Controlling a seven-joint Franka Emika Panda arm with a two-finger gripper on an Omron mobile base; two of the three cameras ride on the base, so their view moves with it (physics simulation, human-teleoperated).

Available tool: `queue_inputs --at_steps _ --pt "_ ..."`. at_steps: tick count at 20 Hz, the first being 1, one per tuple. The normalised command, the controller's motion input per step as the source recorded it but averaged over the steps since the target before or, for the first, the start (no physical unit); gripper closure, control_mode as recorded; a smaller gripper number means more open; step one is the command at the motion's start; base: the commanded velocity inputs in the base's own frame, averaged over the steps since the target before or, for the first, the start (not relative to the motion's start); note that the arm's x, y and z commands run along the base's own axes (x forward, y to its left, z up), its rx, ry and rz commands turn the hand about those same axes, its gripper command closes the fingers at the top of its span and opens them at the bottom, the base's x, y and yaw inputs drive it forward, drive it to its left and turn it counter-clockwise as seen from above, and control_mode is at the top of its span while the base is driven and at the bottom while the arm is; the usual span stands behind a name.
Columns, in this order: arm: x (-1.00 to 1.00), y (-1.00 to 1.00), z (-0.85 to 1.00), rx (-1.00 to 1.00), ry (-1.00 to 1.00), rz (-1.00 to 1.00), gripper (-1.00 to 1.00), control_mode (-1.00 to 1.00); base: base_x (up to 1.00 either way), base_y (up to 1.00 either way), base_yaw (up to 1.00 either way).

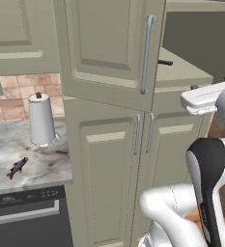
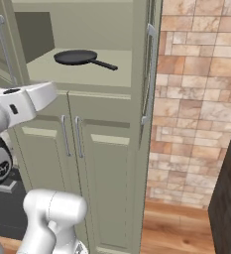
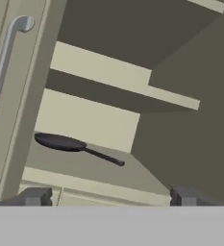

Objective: Retrieve the pan from the cabinet, then place the raw meat into the pan to avoid contamination.

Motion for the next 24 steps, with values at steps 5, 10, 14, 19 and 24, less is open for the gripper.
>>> queue_inputs --at_steps 5,10,14,19,24 --pt "0.02 -0.23 0.00 -0.18 -0.01 0.04 -1.00 -1.00 0.00 0.00 0.00" --pt "0.04 -0.14 0.00 -0.20 -0.03 0.06 -1.00 -1.00 0.00 0.00 0.00" --pt "0.14 0.00 -0.10 -0.23 -0.07 0.11 -1.00 -1.00 0.00 0.00 0.00" --pt "0.27 0.01 -0.25 -0.25 -0.10 0.12 -1.00 -1.00 0.00 0.00 0.00" --pt "0.37 0.00 -0.27 -0.27 -0.10 0.10 -1.00 -1.00 0.00 0.00 0.00"
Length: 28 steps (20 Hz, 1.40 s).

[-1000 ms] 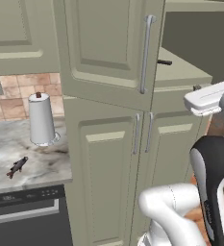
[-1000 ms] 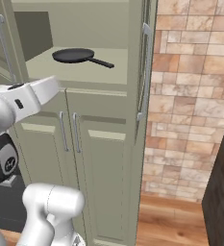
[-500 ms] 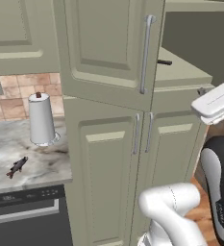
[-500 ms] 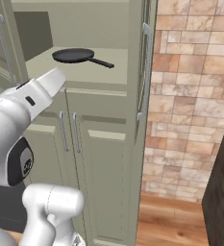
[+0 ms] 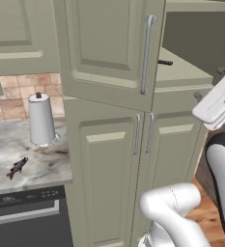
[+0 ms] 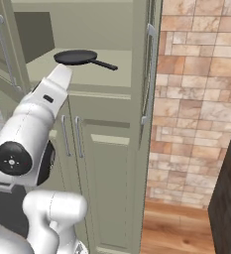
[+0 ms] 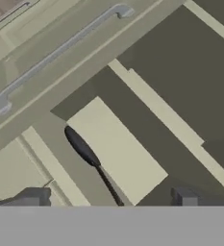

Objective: Retrieve the pan from the cabinet, then place the raw meat into the pan to avoid contamination.

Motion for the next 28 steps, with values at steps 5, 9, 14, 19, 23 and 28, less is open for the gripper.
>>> queue_inputs --at_steps 5,9,14,19,23,28 --pt "0.37 0.00 -0.20 -0.30 -0.08 0.07 -1.00 -1.00 0.00 0.00 0.00" --pt "0.27 0.09 -0.09 -0.30 -0.08 0.03 -1.00 -1.00 0.00 0.00 0.00" --pt "0.18 0.23 -0.02 -0.26 -0.06 0.01 -1.00 -1.00 0.00 0.00 0.00" --pt "0.15 0.20 0.00 -0.17 -0.01 0.00 -1.00 -1.00 0.00 0.00 0.00" --pt "0.24 0.04 0.00 -0.08 0.00 0.00 -1.00 -1.00 0.00 0.00 0.00" --pt "0.26 -0.06 0.01 -0.01 0.02 0.00 -1.00 -1.00 0.00 0.00 0.00"
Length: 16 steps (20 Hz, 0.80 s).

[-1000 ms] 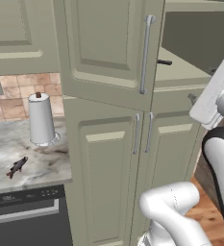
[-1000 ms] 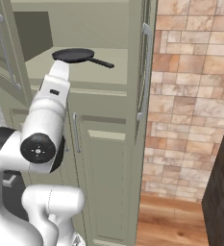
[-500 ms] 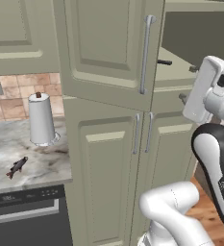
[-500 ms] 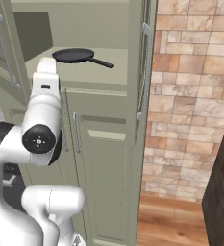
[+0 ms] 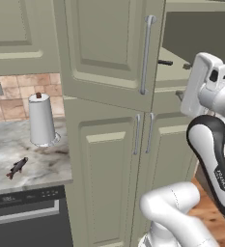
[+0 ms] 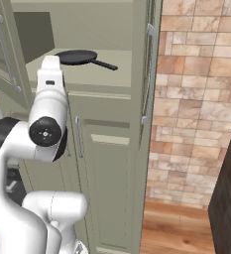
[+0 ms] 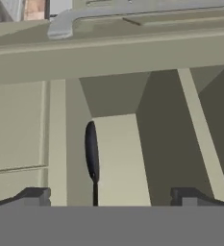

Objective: Retrieve the pan from the cabinet, then place the raw meat into the pan to avoid contamination.

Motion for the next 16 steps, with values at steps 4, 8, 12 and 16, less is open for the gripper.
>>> queue_inputs --at_steps 4,8,12,16 --pt "0.22 -0.10 0.01 0.00 0.04 0.01 -1.00 -1.00 0.00 0.00 0.00" --pt "0.21 0.00 0.00 0.00 0.03 0.04 -1.00 -1.00 0.00 0.00 0.00" --pt "0.12 0.03 0.00 0.00 0.00 0.06 -1.00 -1.00 0.00 0.00 0.00" --pt "0.01 0.13 0.00 0.00 0.00 0.08 -1.00 -1.00 0.00 0.00 0.00"
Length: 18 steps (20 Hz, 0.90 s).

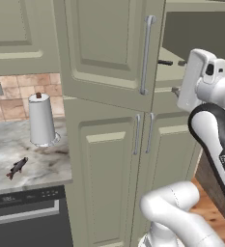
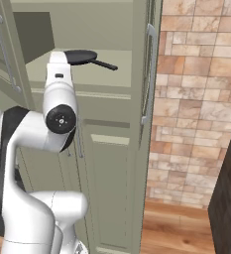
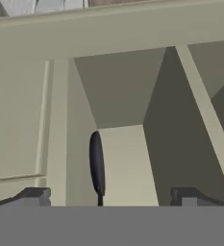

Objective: Retrieve the pan from the cabinet, then place the raw meat into the pan to avoid contamination.

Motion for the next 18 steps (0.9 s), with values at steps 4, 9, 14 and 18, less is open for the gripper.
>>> queue_inputs --at_steps 4,9,14,18 --pt "0.00 0.17 0.00 0.00 0.00 0.08 -1.00 -1.00 0.00 0.00 0.00" --pt "0.00 0.22 0.00 -0.01 0.00 0.07 -1.00 -1.00 0.00 0.00 0.00" --pt "0.00 0.17 0.00 -0.02 0.00 0.05 -1.00 -1.00 0.00 0.00 0.00" --pt "0.00 0.08 0.00 -0.02 0.00 0.03 -1.00 -1.00 0.00 0.00 0.00"
